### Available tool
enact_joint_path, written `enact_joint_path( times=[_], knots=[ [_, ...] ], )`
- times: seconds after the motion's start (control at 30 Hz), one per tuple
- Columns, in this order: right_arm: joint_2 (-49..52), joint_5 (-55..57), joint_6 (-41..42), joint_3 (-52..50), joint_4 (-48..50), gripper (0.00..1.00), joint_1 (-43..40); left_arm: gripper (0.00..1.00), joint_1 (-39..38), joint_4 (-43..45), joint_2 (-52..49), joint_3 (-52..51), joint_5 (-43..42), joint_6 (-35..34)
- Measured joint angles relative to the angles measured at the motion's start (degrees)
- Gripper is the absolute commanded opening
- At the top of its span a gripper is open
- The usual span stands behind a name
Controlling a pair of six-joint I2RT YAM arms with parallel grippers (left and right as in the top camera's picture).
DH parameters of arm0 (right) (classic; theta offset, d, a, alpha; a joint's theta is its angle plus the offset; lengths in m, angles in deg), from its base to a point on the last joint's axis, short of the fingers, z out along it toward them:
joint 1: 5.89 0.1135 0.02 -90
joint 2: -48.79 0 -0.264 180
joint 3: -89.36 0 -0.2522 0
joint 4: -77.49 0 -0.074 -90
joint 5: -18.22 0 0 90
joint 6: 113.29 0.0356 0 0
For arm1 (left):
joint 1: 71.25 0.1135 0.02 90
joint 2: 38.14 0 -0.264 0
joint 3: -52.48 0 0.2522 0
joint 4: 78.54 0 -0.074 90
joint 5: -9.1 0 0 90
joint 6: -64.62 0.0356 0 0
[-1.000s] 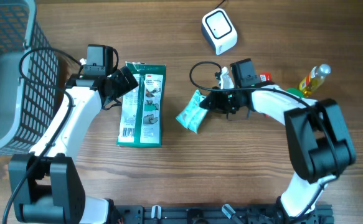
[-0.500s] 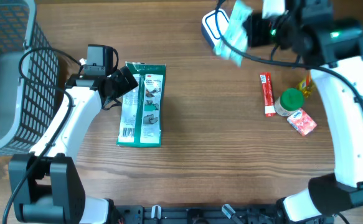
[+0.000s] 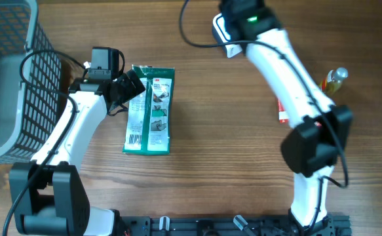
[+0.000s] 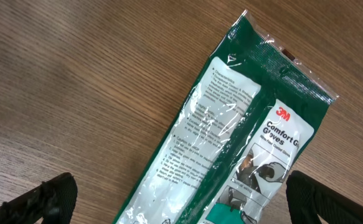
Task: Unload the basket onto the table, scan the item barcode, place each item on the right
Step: 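Carry the wipes packet up to the white scanner with the right gripper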
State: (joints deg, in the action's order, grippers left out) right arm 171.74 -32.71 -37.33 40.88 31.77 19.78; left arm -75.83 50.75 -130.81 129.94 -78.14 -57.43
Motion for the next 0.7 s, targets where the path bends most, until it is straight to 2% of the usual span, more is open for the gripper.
enact_joint_path(
  times=[0.1, 0.23, 0.4, 0.7],
  knots=[
    [5.2, 10.2, -8.7, -0.1, 11.5, 0.04, 3.0, 1.00, 0.0, 0.0, 0.0, 0.0, 0.0, 0.0],
    [11.2, 18.8, -18.1, -0.2, 21.6, 0.04, 4.2, 1.00, 0.0, 0.0, 0.0, 0.0, 0.0, 0.0],
    [16.3, 22.4, -22.5, -0.2, 22.2, 0.04, 4.2, 1.00, 0.0, 0.0, 0.0, 0.0, 0.0, 0.0],
    [17.9, 21.7, -21.6, -0.3, 19.4, 0.04, 6.1, 1.00, 0.0, -0.1, 0.0, 0.0, 0.0, 0.0]
  ],
)
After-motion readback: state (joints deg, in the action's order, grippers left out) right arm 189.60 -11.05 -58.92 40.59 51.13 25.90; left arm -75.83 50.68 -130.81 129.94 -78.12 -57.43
